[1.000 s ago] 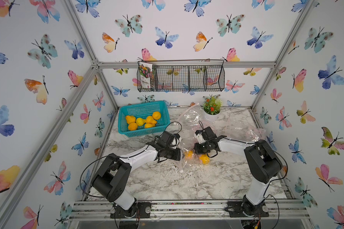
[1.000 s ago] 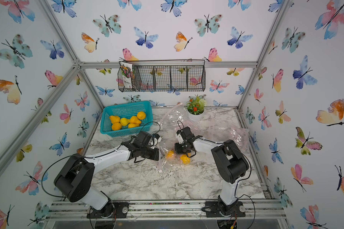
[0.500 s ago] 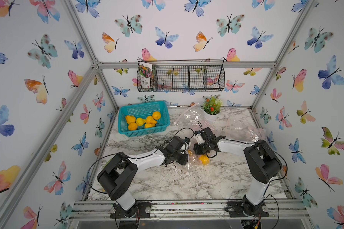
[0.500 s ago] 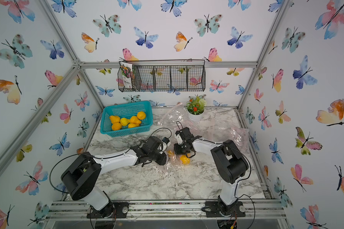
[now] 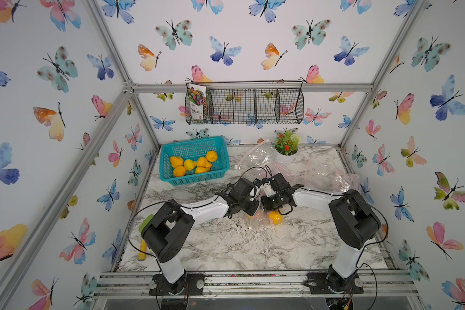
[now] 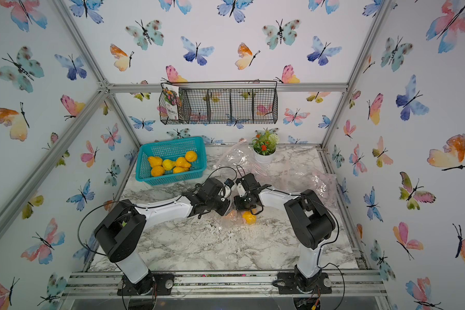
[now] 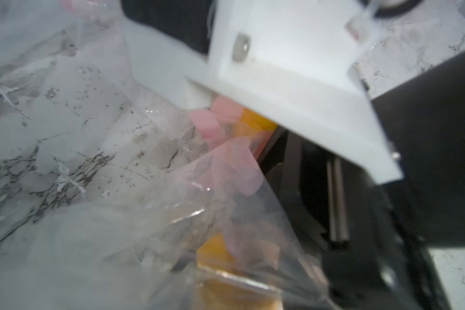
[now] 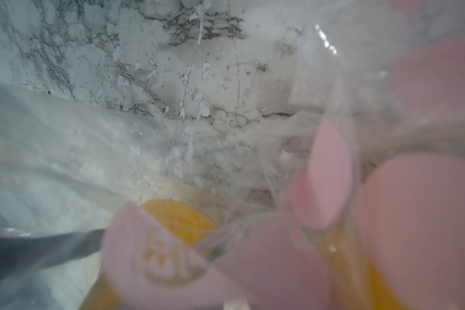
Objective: Open the zip-top bag and take out the pear
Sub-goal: Pick up the pear from the zipper food storage bag, then place the pear in the basket.
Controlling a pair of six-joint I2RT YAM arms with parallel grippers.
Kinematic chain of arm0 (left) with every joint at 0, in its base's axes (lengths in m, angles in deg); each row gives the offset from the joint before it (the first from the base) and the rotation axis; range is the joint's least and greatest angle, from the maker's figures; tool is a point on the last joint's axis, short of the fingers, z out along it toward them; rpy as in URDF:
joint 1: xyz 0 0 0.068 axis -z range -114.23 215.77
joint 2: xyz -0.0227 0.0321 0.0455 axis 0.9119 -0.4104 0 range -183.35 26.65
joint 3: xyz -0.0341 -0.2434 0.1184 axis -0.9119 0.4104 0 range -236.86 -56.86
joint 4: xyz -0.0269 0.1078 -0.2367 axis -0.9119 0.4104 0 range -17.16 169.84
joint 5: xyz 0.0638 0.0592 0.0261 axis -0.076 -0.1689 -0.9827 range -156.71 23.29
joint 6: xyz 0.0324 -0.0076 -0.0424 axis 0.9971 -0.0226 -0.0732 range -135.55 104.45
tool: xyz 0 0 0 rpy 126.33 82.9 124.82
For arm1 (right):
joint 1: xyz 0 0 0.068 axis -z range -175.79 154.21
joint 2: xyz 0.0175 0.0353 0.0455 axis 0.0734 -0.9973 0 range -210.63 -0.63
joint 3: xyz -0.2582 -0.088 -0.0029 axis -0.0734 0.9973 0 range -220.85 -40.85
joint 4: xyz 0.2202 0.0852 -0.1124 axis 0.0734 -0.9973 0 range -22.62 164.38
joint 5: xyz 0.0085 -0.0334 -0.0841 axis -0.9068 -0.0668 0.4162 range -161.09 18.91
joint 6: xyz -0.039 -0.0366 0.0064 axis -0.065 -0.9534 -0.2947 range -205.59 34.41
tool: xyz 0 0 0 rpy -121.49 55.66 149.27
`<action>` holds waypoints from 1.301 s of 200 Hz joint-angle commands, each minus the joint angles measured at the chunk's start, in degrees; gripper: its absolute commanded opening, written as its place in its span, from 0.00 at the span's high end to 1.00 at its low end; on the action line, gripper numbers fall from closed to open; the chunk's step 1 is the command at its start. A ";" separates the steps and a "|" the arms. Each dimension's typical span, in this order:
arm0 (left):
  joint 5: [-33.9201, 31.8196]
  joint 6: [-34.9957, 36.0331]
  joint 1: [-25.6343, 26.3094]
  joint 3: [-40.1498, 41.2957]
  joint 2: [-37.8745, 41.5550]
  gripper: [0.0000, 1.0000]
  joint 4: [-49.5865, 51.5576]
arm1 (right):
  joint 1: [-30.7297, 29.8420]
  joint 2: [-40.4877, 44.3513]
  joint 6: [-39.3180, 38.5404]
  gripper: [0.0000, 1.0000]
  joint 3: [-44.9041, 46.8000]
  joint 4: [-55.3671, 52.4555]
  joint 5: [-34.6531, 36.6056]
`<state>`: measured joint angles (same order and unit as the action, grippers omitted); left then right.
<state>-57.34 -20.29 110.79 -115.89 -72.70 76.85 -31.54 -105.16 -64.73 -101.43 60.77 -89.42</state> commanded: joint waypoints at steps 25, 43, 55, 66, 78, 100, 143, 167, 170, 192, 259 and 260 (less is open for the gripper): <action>-1.15 -0.95 -0.10 -0.64 -4.81 0.54 3.02 | -0.91 1.00 -0.56 0.79 0.86 -2.73 0.25; -1.71 -1.37 -0.11 0.66 -3.87 0.63 2.57 | -0.90 1.23 -0.23 0.80 0.68 -3.62 2.62; -2.10 -1.64 -0.32 1.91 -2.36 0.69 2.02 | -0.90 1.58 0.58 0.82 0.46 -4.91 5.71; -2.33 -2.10 -0.75 3.42 -0.48 0.74 1.52 | -0.95 2.16 1.47 0.85 0.66 -5.43 9.15; -2.05 -2.75 -1.58 5.17 1.94 0.76 0.94 | -0.82 2.87 2.22 0.87 0.95 -5.92 11.83; -0.67 -3.76 -3.91 8.62 6.91 0.80 0.33 | -0.42 3.28 2.53 0.88 0.86 -6.85 14.73; 2.42 -5.37 -8.45 14.20 16.96 0.82 1.16 | 0.91 2.69 1.87 0.89 0.67 -8.44 16.73; 1.84 -5.46 -10.48 16.01 22.00 0.83 4.28 | 1.75 2.73 1.45 0.90 0.92 -9.25 17.51; 1.68 -5.51 -10.77 16.16 22.84 0.83 4.76 | 1.93 2.83 1.38 0.90 1.09 -9.20 17.52; -0.39 -6.82 -13.58 16.66 27.15 0.84 8.46 | 2.35 3.02 1.11 0.90 1.03 -9.63 17.67; 2.62 -6.69 -28.18 7.85 33.84 0.87 15.92 | 2.52 3.56 0.49 0.86 -1.16 -11.39 14.11; 2.65 -6.61 -28.33 7.60 33.77 0.87 15.93 | 2.52 3.56 0.49 0.86 -1.16 -11.39 14.11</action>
<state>-56.73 -27.63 87.05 -102.47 -40.48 89.57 -29.44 -102.19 -63.42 -101.41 52.11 -74.03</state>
